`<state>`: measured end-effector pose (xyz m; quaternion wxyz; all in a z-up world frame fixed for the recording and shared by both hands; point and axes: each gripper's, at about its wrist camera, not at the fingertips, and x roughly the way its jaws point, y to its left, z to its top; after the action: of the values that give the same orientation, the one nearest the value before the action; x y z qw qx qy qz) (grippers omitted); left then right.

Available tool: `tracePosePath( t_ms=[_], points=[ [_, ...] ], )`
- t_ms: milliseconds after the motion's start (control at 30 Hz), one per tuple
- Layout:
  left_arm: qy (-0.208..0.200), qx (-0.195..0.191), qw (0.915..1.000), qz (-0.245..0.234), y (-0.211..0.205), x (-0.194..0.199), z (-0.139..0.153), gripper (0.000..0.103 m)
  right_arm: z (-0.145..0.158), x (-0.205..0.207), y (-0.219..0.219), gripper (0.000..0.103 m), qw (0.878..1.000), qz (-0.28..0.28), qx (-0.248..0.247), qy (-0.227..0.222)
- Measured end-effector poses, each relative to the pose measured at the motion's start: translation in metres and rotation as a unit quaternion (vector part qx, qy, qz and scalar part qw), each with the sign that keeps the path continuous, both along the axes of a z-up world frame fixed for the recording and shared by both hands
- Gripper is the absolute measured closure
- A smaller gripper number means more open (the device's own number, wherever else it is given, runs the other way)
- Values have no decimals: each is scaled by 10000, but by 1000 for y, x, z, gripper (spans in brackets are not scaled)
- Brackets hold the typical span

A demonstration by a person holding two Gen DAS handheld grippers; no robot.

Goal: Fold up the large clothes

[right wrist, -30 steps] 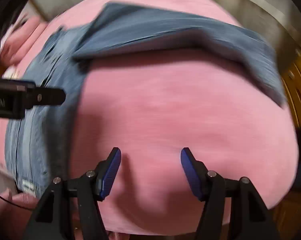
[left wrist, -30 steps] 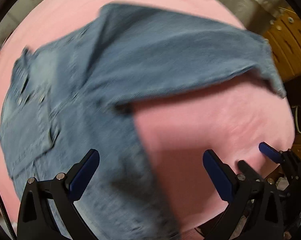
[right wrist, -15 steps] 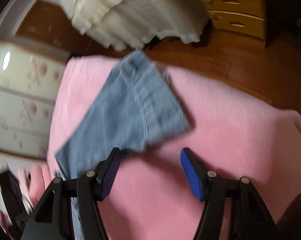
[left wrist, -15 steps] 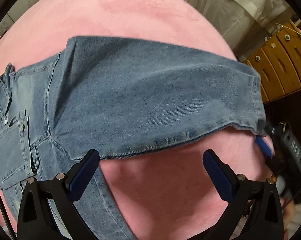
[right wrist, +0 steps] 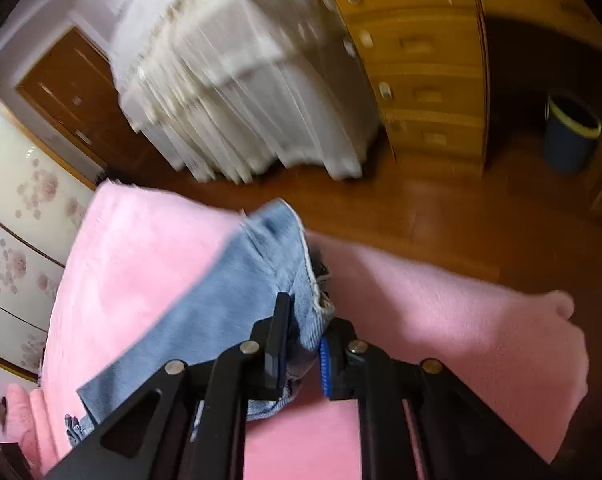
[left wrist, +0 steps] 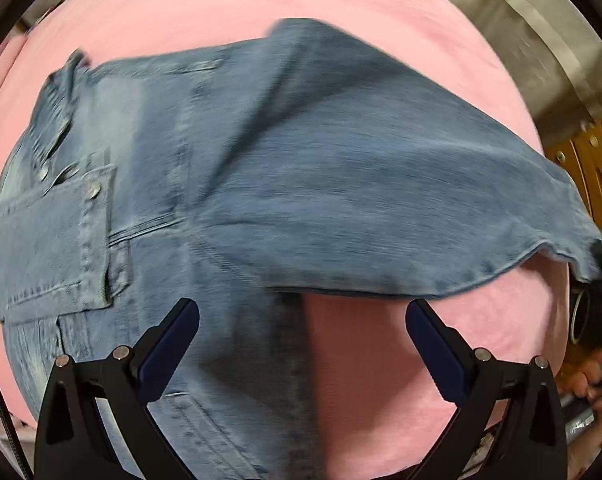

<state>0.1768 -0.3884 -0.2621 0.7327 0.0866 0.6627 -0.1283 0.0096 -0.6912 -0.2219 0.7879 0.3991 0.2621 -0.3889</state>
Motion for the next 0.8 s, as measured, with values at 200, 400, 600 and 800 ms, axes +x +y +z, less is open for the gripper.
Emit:
tracePosePath(
  t_ms=[200, 400, 600, 800],
  points=[
    [-305, -155, 9981, 520, 71, 17, 17, 1, 57, 38, 51, 92, 9955, 501, -775, -220],
    [-335, -311, 9951, 874, 158, 27, 19, 1, 108, 93, 137, 93, 9702, 1486, -1832, -549],
    [-306, -404, 9928, 1084, 251, 39, 15, 1, 113, 146, 247, 93, 9523, 2355, -1863, -543],
    [-126, -523, 9917, 1167, 334, 50, 2, 1, 42, 185, 353, 93, 9420, 3172, -1077, -189]
  ],
)
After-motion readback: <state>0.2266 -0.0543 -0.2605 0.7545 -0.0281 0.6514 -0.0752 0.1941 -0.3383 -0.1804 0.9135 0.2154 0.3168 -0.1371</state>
